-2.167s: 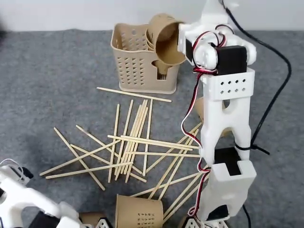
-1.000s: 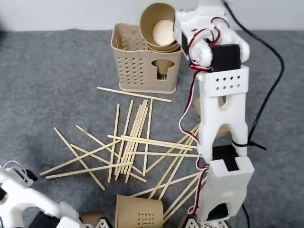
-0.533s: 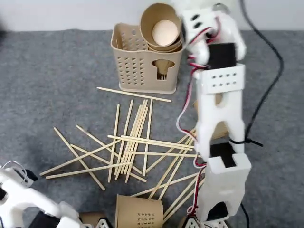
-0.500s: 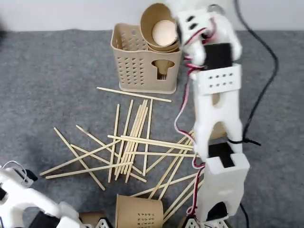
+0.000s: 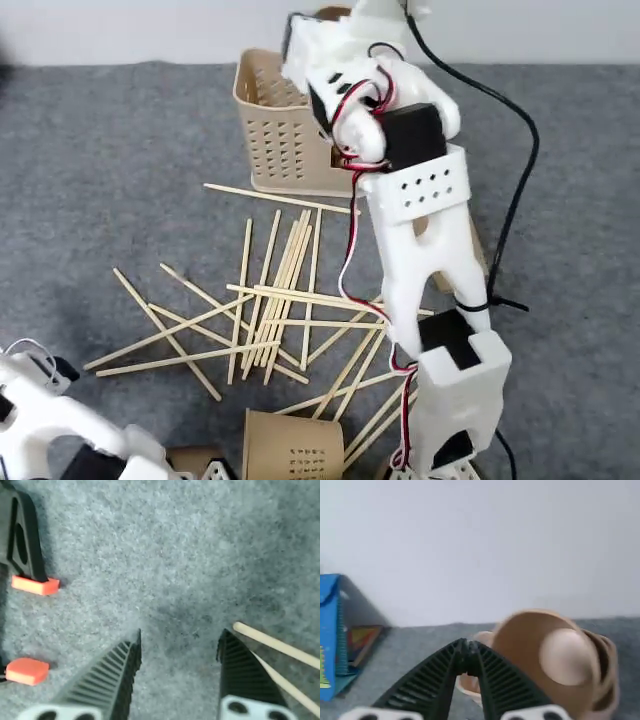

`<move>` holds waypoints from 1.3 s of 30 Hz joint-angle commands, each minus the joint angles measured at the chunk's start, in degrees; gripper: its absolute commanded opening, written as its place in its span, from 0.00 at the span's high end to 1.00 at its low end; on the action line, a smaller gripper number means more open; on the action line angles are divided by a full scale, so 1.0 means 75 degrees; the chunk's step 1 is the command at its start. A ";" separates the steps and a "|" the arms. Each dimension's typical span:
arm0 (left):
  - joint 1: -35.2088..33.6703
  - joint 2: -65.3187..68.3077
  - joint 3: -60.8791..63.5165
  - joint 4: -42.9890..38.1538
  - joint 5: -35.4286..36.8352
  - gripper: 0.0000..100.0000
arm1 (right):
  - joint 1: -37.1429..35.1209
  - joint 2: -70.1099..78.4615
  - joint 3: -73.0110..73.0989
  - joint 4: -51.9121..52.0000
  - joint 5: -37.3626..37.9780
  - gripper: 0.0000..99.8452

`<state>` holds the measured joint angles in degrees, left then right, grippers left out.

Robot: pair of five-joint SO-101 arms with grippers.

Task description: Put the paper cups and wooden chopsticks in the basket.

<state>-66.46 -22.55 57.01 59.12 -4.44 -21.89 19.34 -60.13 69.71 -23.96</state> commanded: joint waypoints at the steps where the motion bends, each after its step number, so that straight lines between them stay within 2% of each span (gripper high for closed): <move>1: -0.0047 -0.0316 -0.0029 -0.0082 0.0047 0.76 | 0.0463 -0.0416 -0.0281 0.0275 0.0082 0.99; 8: -0.0047 -0.0316 -0.0018 -0.0082 0.0035 0.76 | 0.0744 0.0029 -0.0316 0.0182 0.0082 0.99; 14: -0.0129 -0.0316 -0.0041 -0.0082 0.0035 0.76 | 0.0733 0.0404 -0.0316 -0.0873 0.0082 0.99; 28: -0.0258 -0.0316 -0.0006 -0.0082 0.0023 0.76 | 0.0791 0.0932 -0.0316 -0.1635 0.0082 0.99; 39: -0.0281 -0.0316 -0.0006 -0.0082 0.0023 0.76 | 0.1084 0.0955 -0.0293 -0.1741 0.0082 0.99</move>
<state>-68.13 -22.55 57.10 59.12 -4.44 -14.95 27.78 -60.13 58.20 -23.96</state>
